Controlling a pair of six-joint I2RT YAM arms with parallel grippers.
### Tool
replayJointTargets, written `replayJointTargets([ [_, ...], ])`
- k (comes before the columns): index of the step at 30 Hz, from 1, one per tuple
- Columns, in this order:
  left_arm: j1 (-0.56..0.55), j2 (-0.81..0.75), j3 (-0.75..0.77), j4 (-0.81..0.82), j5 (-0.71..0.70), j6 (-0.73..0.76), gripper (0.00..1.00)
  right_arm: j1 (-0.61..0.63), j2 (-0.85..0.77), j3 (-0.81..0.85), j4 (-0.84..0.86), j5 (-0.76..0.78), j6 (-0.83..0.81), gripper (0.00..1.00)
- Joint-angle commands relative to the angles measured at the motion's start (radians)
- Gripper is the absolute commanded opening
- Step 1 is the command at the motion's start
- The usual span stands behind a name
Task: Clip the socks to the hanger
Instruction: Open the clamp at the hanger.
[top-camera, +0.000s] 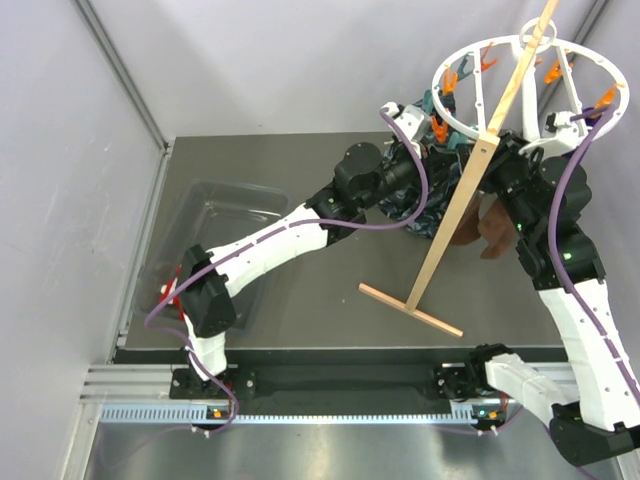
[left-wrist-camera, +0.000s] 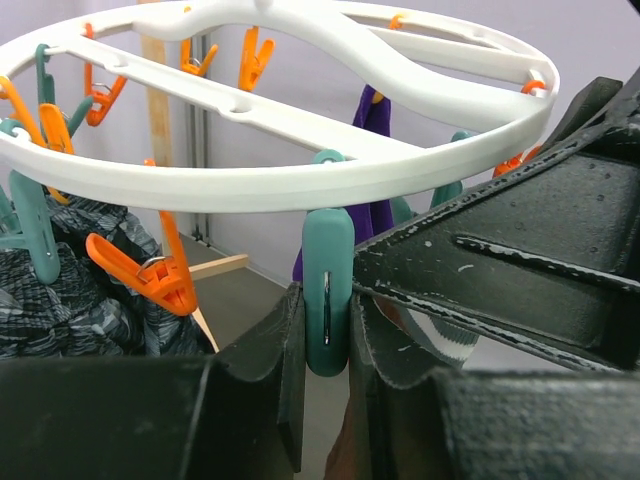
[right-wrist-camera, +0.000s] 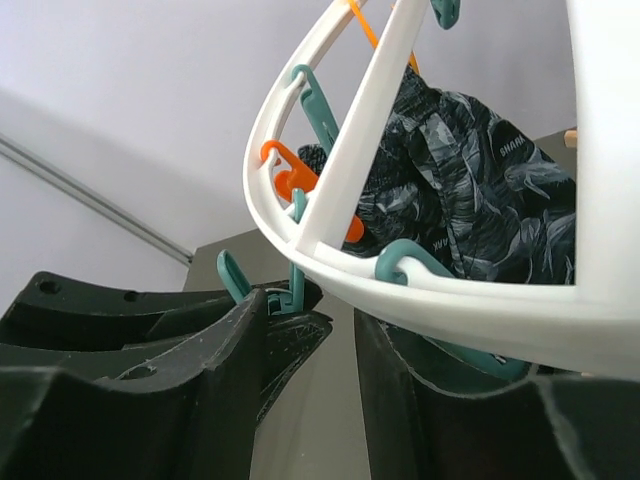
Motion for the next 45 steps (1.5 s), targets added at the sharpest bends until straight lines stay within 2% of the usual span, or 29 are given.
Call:
replayJointTargets([
  [1,0.005,0.0,0.057,0.005,-0.016,0.012,0.0,-0.008,0.007,0.083,-0.026,-0.058,-0.018,0.41],
  [15,0.005,0.021,0.12,-0.078,-0.007,-0.017,0.0,-0.022,-0.025,0.066,0.012,-0.106,0.045,0.43],
  [27,0.005,0.006,0.102,-0.062,0.039,-0.043,0.0,-0.036,0.012,0.05,0.052,-0.084,0.04,0.45],
  [32,0.005,0.009,0.096,-0.052,0.047,-0.06,0.0,-0.036,0.02,0.021,0.123,-0.058,0.045,0.45],
  [45,0.002,0.01,0.092,-0.041,0.056,-0.079,0.0,-0.036,0.063,0.011,0.189,-0.053,0.065,0.41],
])
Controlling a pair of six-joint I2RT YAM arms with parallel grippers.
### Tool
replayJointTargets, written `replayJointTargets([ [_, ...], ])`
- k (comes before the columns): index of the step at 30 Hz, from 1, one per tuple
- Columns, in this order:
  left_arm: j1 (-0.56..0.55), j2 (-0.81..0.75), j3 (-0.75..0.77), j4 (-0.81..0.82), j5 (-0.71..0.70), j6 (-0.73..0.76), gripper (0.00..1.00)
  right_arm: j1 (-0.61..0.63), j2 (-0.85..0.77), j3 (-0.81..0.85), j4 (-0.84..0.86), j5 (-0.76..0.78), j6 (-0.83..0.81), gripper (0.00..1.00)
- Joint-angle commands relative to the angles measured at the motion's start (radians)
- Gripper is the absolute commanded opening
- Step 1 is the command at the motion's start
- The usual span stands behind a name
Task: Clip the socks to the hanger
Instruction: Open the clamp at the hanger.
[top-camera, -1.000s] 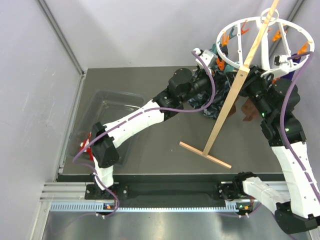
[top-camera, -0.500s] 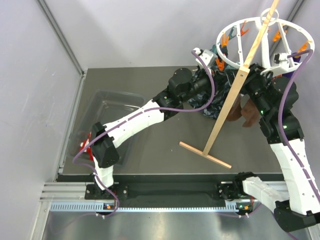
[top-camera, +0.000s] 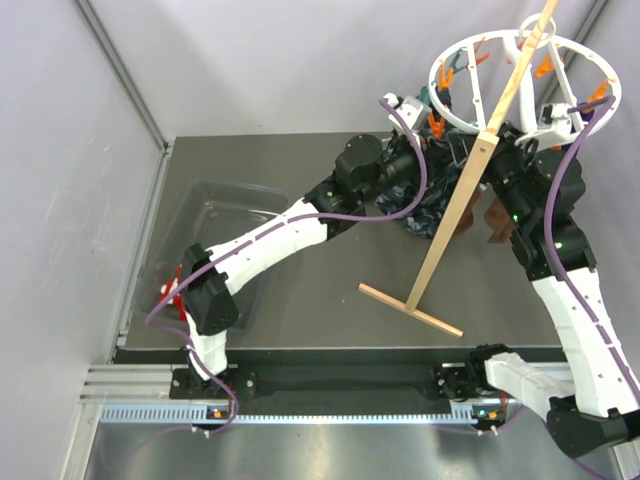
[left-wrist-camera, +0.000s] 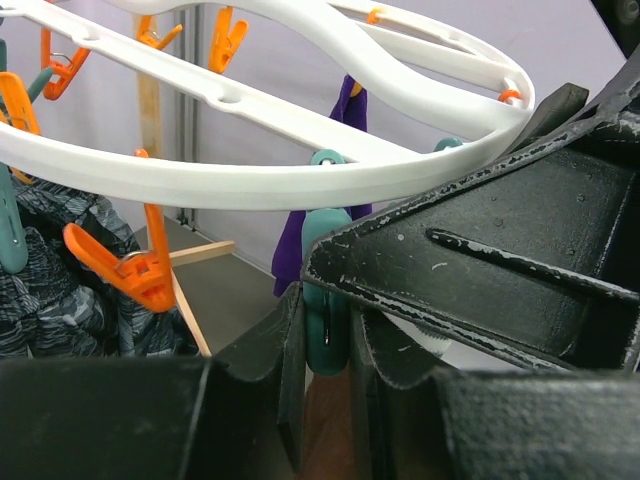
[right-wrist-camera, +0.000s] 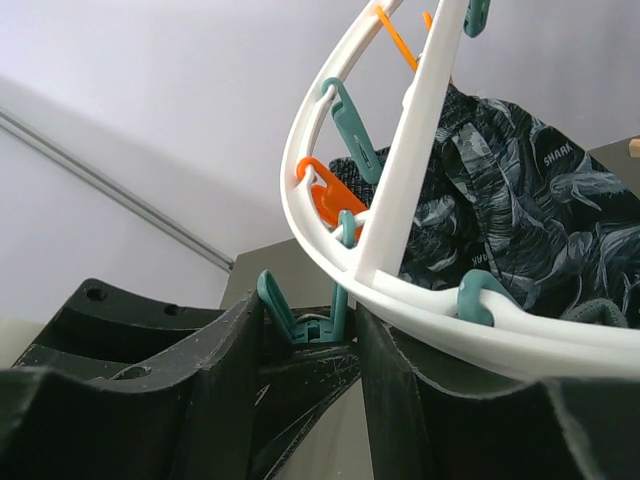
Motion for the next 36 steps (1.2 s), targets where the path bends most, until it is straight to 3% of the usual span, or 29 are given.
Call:
replayJointTargets([
  [1,-0.011,-0.008,0.022,0.049,0.033,-0.015,0.0,-0.014,0.015,0.015,0.088,0.019,0.005,0.41],
  [3,-0.011,-0.008,0.02,0.044,0.032,-0.012,0.0,-0.016,0.02,0.018,0.089,0.026,0.002,0.38],
  [5,-0.011,-0.008,0.02,0.041,0.029,-0.009,0.0,-0.016,0.02,0.022,0.086,0.031,-0.003,0.29],
  [7,-0.011,-0.008,0.022,0.032,0.012,-0.01,0.05,-0.016,0.021,0.023,0.076,0.034,-0.006,0.09],
  [8,-0.011,-0.011,0.02,0.028,0.0,-0.01,0.13,-0.017,0.024,0.026,0.066,0.036,-0.011,0.02],
  [9,-0.011,-0.019,0.017,0.025,-0.013,-0.007,0.3,-0.017,0.029,0.031,0.06,0.042,-0.012,0.0],
  [10,-0.011,-0.027,0.004,0.023,-0.042,-0.001,0.36,-0.019,0.027,0.031,0.051,0.043,-0.015,0.0],
  [12,-0.01,-0.051,-0.016,0.009,-0.083,0.028,0.6,-0.02,0.023,0.031,0.043,0.057,-0.017,0.0],
  [13,-0.008,-0.059,-0.016,-0.004,-0.138,0.037,0.67,-0.022,0.023,0.032,0.043,0.059,-0.018,0.0],
  [18,0.035,-0.114,-0.006,-0.158,-0.21,0.069,0.66,-0.025,0.027,0.037,0.02,0.071,-0.031,0.0],
  [27,0.09,-0.352,-0.288,-0.245,-0.347,0.125,0.61,-0.031,0.006,0.012,0.025,0.109,-0.064,0.0],
  [28,0.104,-0.369,-0.302,-0.329,-0.365,0.122,0.6,-0.031,0.003,0.008,0.029,0.114,-0.069,0.0],
  [36,0.306,-0.64,-0.55,-0.67,-0.583,-0.113,0.55,-0.011,0.009,0.017,0.016,0.12,-0.093,0.0],
])
